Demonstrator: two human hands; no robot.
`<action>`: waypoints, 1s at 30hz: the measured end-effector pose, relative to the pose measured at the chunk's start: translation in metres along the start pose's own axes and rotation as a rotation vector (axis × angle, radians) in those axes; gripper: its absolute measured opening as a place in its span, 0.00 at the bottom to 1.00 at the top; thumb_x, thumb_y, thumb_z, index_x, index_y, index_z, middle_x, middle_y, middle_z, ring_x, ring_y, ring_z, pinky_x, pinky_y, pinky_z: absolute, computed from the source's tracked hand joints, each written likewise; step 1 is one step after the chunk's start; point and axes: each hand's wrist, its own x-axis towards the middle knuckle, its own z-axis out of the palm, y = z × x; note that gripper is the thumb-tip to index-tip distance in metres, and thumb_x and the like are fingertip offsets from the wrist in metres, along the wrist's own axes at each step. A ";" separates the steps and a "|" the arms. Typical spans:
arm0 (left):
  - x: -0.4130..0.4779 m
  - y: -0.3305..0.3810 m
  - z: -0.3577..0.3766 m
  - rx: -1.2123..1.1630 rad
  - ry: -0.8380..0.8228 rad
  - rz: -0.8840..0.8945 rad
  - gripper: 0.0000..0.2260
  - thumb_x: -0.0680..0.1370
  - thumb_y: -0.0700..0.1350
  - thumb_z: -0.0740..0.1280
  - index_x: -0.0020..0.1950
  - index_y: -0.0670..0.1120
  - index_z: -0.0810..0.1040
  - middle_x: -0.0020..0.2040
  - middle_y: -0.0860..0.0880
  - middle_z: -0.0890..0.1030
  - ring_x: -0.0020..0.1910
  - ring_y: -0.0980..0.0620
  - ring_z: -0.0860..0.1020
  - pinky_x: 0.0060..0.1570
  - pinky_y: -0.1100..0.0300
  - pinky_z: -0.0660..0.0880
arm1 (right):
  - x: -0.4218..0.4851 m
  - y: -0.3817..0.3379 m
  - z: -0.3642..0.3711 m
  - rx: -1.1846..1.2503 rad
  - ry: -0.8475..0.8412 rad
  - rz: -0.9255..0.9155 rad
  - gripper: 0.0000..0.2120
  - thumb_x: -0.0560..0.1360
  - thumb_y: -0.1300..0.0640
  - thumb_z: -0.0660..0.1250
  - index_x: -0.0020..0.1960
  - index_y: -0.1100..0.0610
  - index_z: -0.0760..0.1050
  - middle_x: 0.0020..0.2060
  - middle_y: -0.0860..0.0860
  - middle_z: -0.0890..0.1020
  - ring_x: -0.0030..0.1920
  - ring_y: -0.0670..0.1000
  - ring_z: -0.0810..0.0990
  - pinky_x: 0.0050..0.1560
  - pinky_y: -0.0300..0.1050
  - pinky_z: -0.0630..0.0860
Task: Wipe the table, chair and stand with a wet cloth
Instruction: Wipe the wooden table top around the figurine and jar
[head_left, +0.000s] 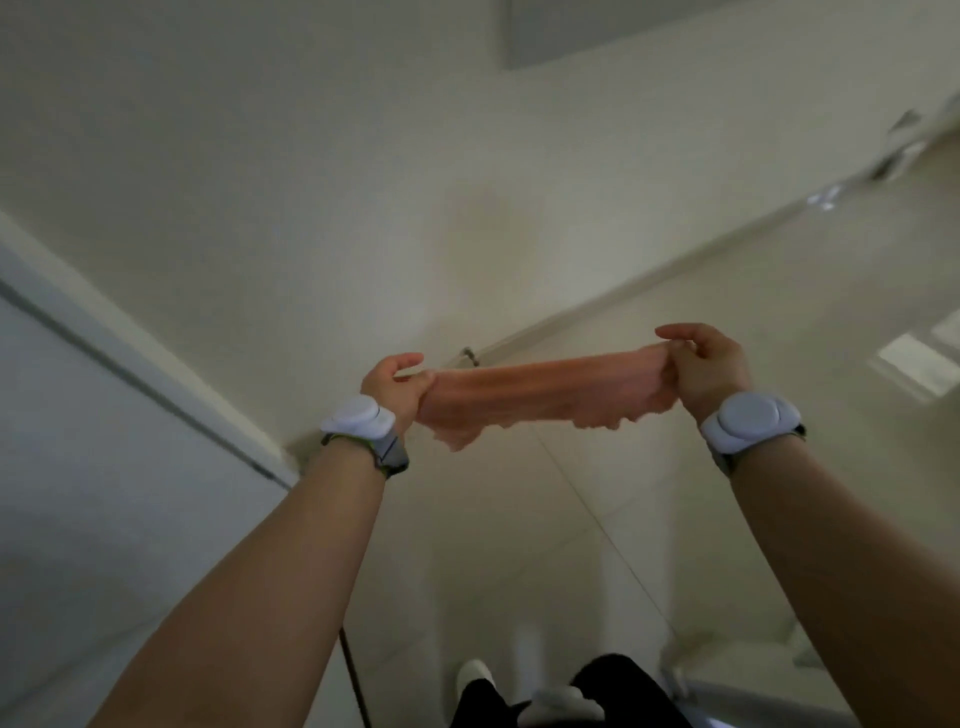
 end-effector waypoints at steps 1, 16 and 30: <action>0.013 0.007 0.007 0.075 -0.044 0.045 0.12 0.74 0.45 0.70 0.57 0.52 0.76 0.48 0.45 0.80 0.45 0.47 0.80 0.48 0.55 0.77 | 0.008 0.003 -0.005 0.015 0.024 0.013 0.15 0.77 0.66 0.55 0.50 0.54 0.79 0.39 0.56 0.79 0.37 0.53 0.76 0.32 0.37 0.75; 0.155 0.183 0.254 0.729 -0.625 0.550 0.05 0.71 0.47 0.73 0.43 0.46 0.81 0.43 0.45 0.78 0.37 0.53 0.74 0.41 0.57 0.73 | 0.250 0.046 -0.143 -0.037 0.003 0.152 0.09 0.75 0.66 0.65 0.51 0.57 0.81 0.34 0.49 0.79 0.32 0.45 0.76 0.35 0.37 0.75; 0.210 0.255 0.549 0.777 -0.915 0.481 0.19 0.77 0.54 0.64 0.64 0.45 0.74 0.59 0.46 0.79 0.56 0.48 0.78 0.55 0.57 0.73 | 0.420 -0.010 -0.219 0.039 0.073 -0.069 0.12 0.77 0.64 0.63 0.57 0.53 0.78 0.39 0.47 0.82 0.36 0.39 0.81 0.36 0.30 0.76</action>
